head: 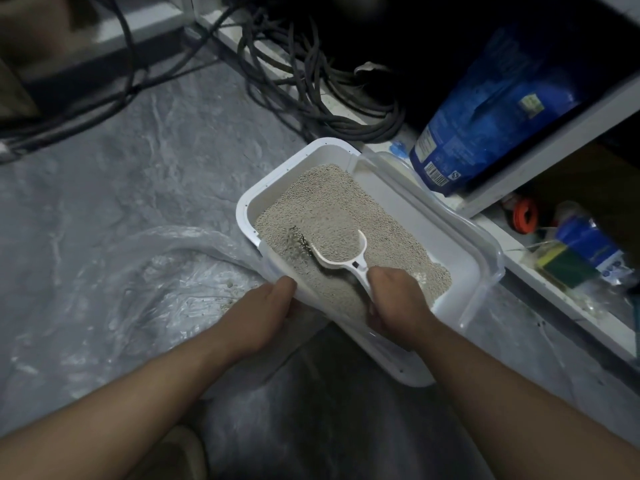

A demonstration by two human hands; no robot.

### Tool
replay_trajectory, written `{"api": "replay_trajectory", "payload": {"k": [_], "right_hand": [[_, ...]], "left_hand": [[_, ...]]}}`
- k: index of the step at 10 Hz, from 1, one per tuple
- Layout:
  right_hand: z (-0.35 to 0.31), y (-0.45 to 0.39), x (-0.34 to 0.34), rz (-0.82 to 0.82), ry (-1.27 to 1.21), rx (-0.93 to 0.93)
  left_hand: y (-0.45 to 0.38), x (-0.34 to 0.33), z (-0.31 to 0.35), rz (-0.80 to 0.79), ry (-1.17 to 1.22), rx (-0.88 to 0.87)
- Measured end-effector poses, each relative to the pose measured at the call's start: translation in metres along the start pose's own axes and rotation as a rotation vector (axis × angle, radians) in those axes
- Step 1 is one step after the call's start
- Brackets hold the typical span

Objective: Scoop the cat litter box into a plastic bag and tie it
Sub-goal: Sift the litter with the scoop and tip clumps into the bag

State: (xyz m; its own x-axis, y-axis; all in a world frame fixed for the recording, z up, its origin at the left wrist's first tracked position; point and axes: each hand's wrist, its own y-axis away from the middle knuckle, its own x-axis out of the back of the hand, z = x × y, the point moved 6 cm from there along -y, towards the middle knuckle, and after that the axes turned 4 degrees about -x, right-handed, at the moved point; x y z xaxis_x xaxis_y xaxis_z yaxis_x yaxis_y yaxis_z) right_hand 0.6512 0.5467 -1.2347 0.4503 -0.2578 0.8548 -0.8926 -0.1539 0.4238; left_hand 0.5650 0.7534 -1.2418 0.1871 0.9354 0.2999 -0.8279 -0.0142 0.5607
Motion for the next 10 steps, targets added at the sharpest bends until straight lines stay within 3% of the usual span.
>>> {"api": "replay_trajectory", "payload": {"k": [3,10], "right_hand": [[0.009,0.014,0.023,0.226,-0.358,-0.233],[0.008,0.023,0.022,0.252,-0.45,-0.243]], "left_hand": [[-0.003,-0.001,0.007,0.001,-0.007,-0.062],[-0.003,-0.004,0.007,0.013,-0.013,-0.076]]}}
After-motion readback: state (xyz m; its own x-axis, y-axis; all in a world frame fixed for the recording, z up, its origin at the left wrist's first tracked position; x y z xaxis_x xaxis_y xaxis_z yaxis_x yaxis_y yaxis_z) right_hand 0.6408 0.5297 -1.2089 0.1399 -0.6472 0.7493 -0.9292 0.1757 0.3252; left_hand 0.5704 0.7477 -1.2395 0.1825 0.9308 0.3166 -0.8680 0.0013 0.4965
